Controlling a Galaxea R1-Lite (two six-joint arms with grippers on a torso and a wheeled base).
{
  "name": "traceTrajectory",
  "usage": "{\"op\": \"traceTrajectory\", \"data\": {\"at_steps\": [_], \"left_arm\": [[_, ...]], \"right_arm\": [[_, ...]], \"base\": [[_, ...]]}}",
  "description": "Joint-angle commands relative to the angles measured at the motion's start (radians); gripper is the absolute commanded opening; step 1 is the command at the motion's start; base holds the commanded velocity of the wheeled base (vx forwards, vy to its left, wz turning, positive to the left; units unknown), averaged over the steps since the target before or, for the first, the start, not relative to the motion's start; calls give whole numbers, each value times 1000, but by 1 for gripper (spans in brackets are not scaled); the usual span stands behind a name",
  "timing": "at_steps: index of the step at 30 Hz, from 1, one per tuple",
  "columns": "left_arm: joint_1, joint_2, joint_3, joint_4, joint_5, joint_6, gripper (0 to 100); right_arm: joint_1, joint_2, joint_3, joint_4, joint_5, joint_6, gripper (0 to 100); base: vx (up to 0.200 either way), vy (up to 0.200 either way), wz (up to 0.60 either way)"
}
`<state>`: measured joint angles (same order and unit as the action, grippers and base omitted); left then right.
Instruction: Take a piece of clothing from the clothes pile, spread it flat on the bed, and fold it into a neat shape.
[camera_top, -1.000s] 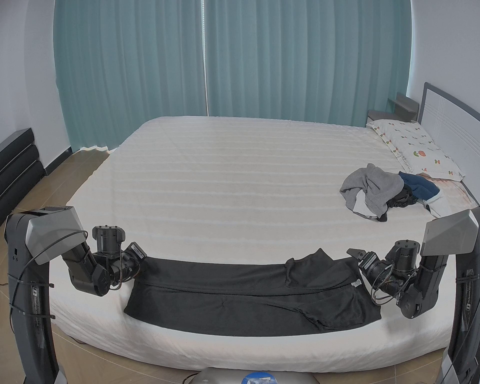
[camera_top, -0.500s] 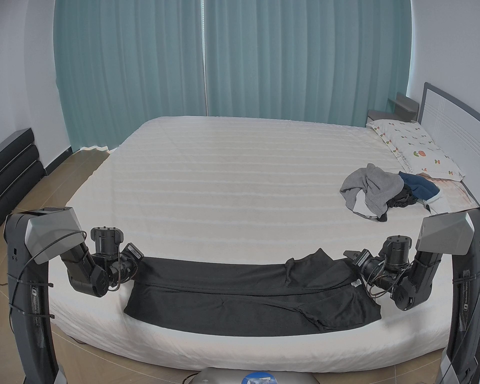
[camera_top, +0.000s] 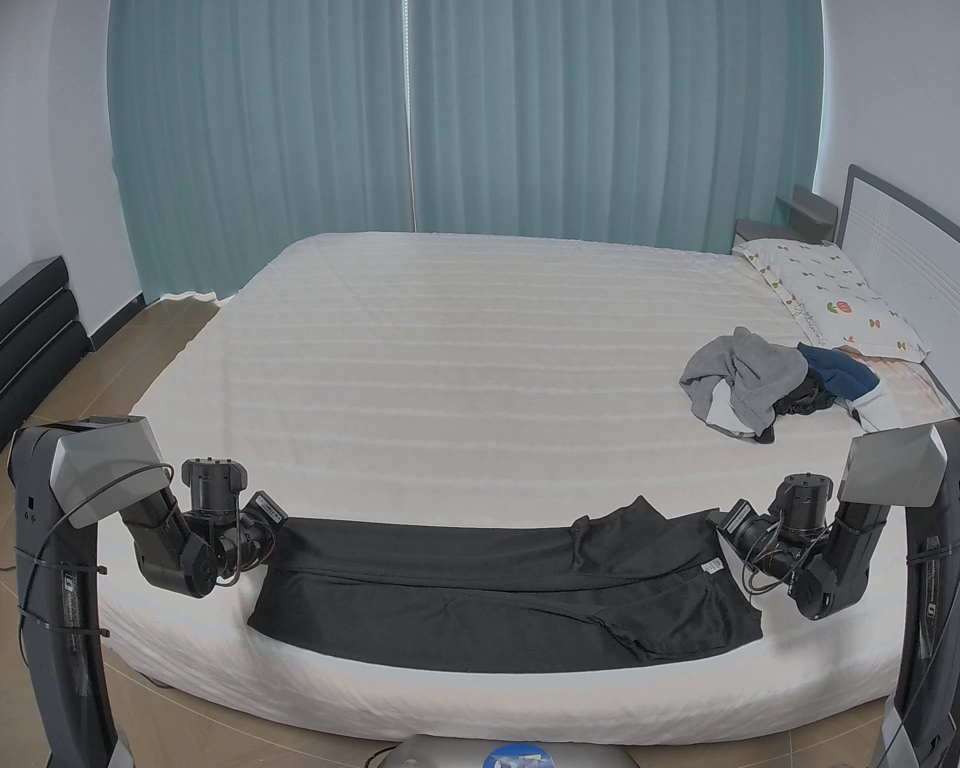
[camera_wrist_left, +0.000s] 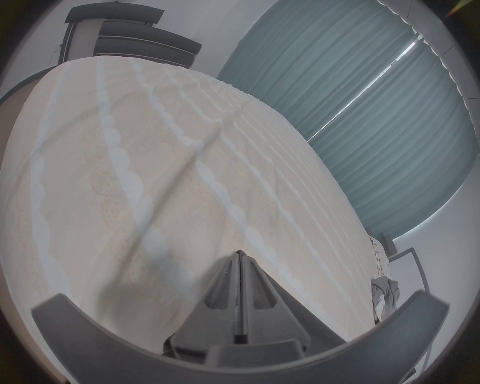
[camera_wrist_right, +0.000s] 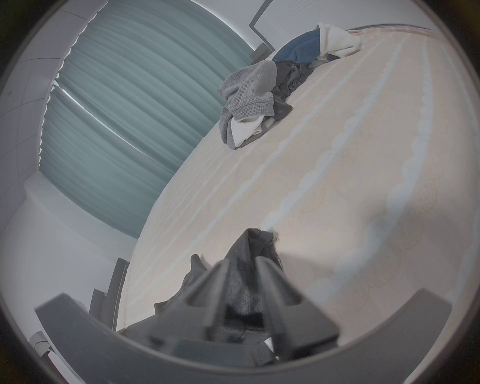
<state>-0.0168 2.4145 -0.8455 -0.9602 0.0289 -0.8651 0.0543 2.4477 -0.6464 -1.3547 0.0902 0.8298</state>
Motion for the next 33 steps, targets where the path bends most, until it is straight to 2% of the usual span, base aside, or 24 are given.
{"op": "traceTrajectory", "data": {"at_steps": [1, 8, 9, 10, 12, 13, 14, 17, 18, 22, 25, 33], "left_arm": [[0, 2, 2, 0, 0, 0, 0], [-2, -6, 22, -3, -4, 0, 0], [-2, -6, 22, -3, -4, 0, 100], [-2, -6, 23, -3, -3, 0, 100], [-2, -6, 23, -3, -3, -2, 100], [-2, -6, 23, -3, -3, -2, 100], [0, -8, 25, 1, -3, -2, 100], [5, -17, 37, 1, -7, -3, 100], [11, -38, 49, -2, -15, -8, 100], [18, -52, 52, -2, -17, -15, 100], [20, -51, 51, -2, -15, -28, 100], [18, -48, 52, -2, -15, -28, 100]], "right_arm": [[7, -2, 11, -18, 2, -3, 100], [-8, -75, 73, -98, 11, -51, 100], [-8, -75, 73, -98, 11, -51, 100], [-4, -134, 109, -93, 54, -87, 100], [3, -164, 136, -89, 89, -127, 100], [3, -164, 136, -89, 89, -127, 100], [9, -173, 146, -86, 108, -169, 100], [26, -171, 149, -80, 120, -210, 100], [44, -165, 148, -69, 126, -247, 100], [84, -157, 129, -37, 137, -270, 100], [113, -133, 68, 49, 141, -311, 100], [118, -84, -4, 91, 141, -328, 100]], "base": [[0, 0, 0], [0, 0, 0], [0, 0, 0], [0, 0, 0], [0, 0, 0], [0, 0, 0], [0, 0, 0], [0, 0, 0], [0, 0, 0], [0, 0, 0], [0, 0, 0], [0, 0, 0]]}}
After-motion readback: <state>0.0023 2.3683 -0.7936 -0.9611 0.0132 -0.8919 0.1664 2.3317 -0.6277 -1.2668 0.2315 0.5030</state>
